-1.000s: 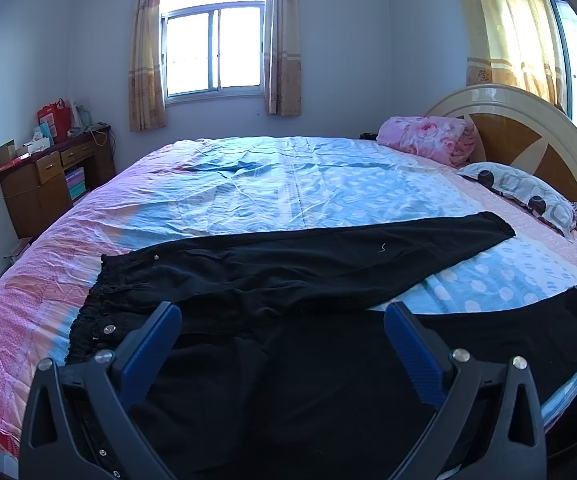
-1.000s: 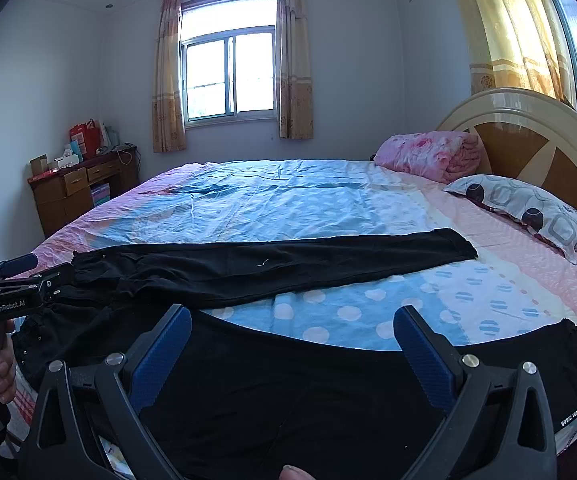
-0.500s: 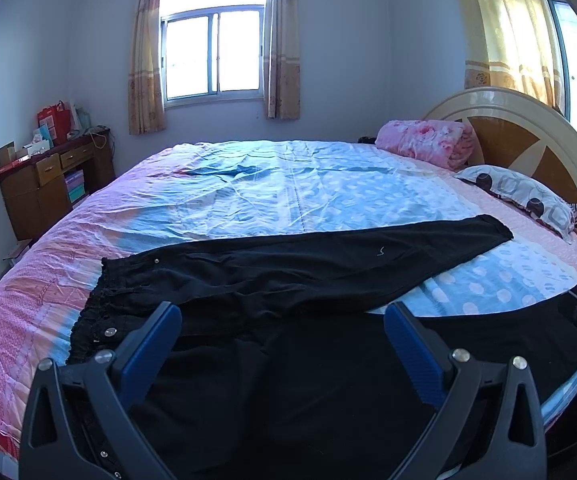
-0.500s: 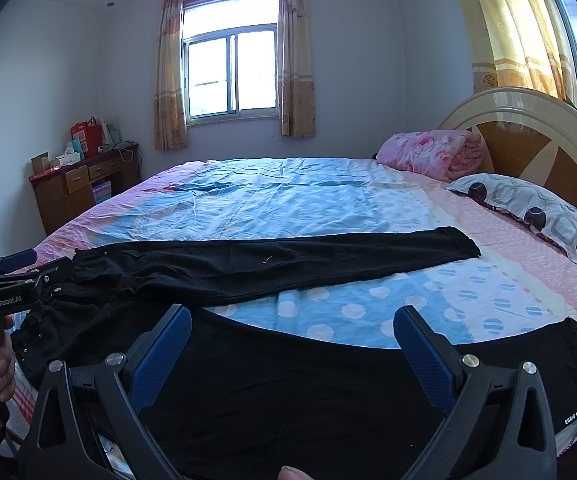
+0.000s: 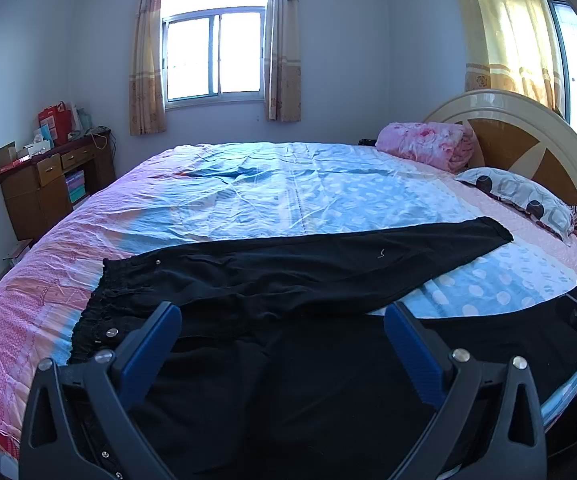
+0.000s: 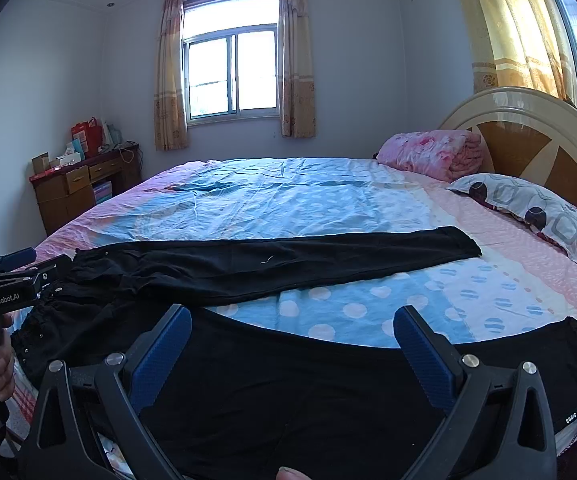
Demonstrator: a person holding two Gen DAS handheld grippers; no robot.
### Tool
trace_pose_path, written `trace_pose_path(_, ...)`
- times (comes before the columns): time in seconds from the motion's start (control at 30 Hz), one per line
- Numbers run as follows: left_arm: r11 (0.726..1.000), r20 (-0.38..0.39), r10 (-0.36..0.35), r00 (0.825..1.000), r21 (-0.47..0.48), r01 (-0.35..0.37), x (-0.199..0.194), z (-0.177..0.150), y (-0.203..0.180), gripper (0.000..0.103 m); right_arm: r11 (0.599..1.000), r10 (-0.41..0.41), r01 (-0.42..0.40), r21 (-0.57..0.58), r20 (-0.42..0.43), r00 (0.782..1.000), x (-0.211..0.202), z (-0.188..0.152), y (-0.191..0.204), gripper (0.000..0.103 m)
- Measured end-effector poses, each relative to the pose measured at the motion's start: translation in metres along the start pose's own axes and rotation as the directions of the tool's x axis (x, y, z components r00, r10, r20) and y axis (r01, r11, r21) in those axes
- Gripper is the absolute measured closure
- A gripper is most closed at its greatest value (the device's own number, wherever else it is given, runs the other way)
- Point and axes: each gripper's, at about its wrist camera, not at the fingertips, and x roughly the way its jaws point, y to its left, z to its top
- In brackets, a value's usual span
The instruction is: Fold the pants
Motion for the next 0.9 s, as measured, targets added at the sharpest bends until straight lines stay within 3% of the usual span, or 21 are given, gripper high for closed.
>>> trace_pose_path(0.9,1.000,-0.011,-0.001,1.000,0.003,0.001,0.0064,0.0009,0.0011,0.000,1.000,-0.007,0.007,0.015,-0.014,1.000,0.0037,0.0010,-0.0007,0.001)
